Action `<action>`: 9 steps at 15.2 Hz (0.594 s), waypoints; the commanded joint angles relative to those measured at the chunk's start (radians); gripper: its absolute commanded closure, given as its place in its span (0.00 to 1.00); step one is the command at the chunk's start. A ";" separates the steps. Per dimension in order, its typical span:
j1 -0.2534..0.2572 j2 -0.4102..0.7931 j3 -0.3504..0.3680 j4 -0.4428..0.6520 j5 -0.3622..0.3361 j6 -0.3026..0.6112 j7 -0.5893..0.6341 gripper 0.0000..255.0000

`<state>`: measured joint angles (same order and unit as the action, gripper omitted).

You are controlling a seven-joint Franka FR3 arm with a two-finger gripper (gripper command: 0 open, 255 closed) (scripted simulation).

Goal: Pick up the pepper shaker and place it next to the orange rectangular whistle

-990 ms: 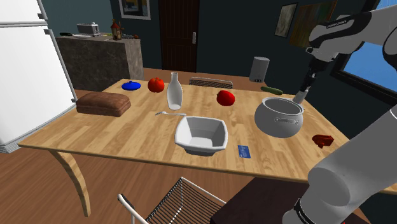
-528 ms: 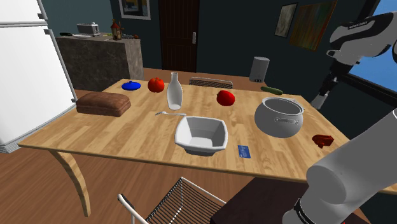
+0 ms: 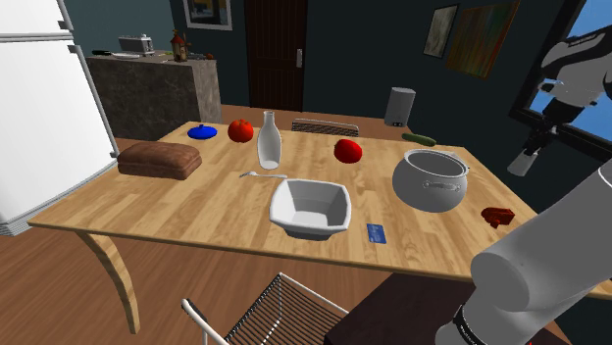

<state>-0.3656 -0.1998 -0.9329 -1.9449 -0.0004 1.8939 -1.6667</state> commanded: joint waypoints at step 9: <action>0.002 0.038 -0.034 -0.104 0.032 0.126 -0.048 1.00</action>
<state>-0.3642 -0.1652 -0.9650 -2.0369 0.0286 2.0053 -1.7120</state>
